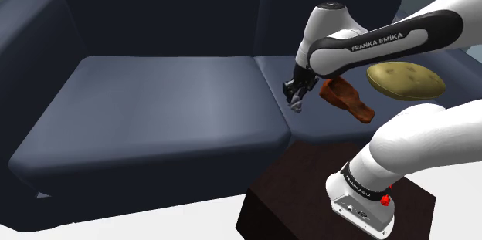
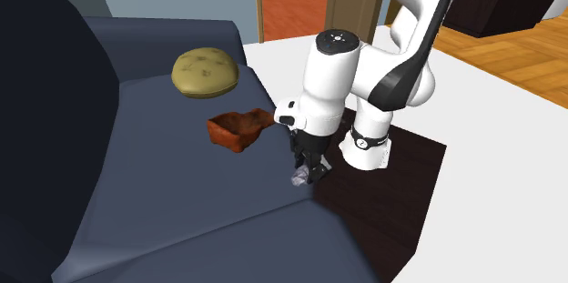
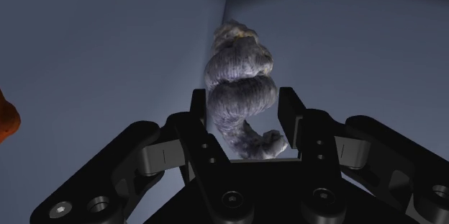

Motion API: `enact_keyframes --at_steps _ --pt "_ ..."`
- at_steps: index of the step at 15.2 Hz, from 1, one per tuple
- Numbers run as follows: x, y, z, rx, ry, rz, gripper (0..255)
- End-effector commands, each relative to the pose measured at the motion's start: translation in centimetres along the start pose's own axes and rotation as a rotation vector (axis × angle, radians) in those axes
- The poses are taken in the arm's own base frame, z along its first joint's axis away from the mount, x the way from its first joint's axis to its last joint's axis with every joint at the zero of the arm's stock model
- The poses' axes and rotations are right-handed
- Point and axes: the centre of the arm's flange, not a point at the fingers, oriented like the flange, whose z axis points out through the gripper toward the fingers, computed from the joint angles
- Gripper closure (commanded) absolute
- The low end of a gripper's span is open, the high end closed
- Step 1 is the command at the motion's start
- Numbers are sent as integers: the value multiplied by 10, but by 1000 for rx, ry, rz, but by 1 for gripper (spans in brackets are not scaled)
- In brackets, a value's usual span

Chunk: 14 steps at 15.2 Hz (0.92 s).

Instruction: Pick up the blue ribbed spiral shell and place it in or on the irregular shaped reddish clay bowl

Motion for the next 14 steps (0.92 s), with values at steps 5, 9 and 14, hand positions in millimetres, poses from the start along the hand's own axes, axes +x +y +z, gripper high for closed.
enact_keyframes --at_steps 5,9,14 --pt "1 1 -32 0 -1 0 255" --pt "2 3 -53 0 -1 0 255" --pt "3 17 -71 0 -1 0 255"
